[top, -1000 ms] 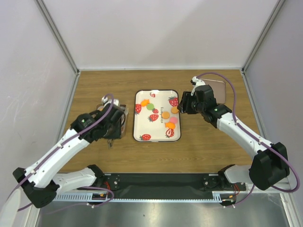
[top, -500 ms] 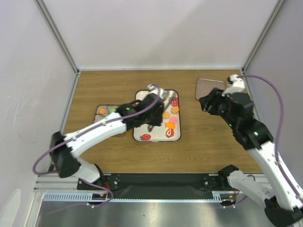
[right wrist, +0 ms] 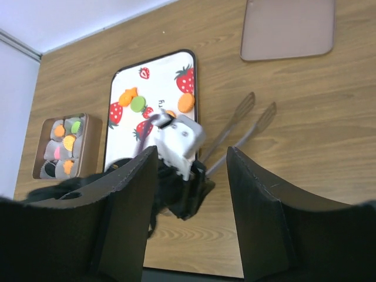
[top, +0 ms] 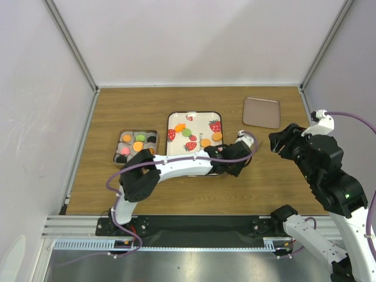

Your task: Pack the cookies

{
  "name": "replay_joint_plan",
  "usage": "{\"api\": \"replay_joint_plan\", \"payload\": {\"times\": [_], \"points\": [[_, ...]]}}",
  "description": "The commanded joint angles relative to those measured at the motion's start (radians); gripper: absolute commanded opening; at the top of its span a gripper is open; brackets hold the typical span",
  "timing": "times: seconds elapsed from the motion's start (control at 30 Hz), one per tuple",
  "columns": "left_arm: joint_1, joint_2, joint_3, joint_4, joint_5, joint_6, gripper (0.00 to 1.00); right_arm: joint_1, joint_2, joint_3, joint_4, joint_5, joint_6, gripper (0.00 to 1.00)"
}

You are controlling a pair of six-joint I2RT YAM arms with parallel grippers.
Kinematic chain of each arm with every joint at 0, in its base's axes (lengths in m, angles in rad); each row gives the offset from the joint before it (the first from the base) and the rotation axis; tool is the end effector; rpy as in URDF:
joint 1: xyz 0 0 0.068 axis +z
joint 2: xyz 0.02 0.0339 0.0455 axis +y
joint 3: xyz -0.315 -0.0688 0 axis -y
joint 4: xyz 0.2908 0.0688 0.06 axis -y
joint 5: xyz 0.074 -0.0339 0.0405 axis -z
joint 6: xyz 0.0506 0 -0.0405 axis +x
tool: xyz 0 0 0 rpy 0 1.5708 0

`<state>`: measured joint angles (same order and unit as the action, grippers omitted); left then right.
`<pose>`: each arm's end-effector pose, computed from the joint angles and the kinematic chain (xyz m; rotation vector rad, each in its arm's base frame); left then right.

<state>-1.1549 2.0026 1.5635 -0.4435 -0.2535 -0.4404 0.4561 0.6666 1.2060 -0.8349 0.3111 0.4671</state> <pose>0.2212 -0.4693 0.2353 0.7537 2.3399 -0.4113 0.1038 0.0337 0.4735 0.2256 1.8527 0.3515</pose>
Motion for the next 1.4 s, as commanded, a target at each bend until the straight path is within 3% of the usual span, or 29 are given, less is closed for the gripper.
{"api": "replay_joint_plan", "payload": {"times": [0.0,0.63,1.13,1.23,1.37], "points": [[-0.025,0.042,0.063,0.107,0.002,0.048,0.46,-0.002,-0.004,0.009,-0.035,0.022,0.025,0.56],[-0.051,0.234,0.147,0.183,0.02,0.065,0.52,-0.002,-0.062,0.003,-0.119,-0.035,0.102,0.56],[-0.055,0.249,0.147,0.203,0.017,0.077,0.71,-0.002,-0.084,0.006,-0.144,-0.03,0.12,0.56],[-0.054,0.22,0.156,0.204,0.013,0.091,0.77,-0.002,-0.079,0.023,-0.145,-0.027,0.12,0.56],[-0.045,0.147,0.173,0.212,-0.021,0.135,0.94,-0.002,-0.056,0.053,-0.136,-0.043,0.117,0.56]]}}
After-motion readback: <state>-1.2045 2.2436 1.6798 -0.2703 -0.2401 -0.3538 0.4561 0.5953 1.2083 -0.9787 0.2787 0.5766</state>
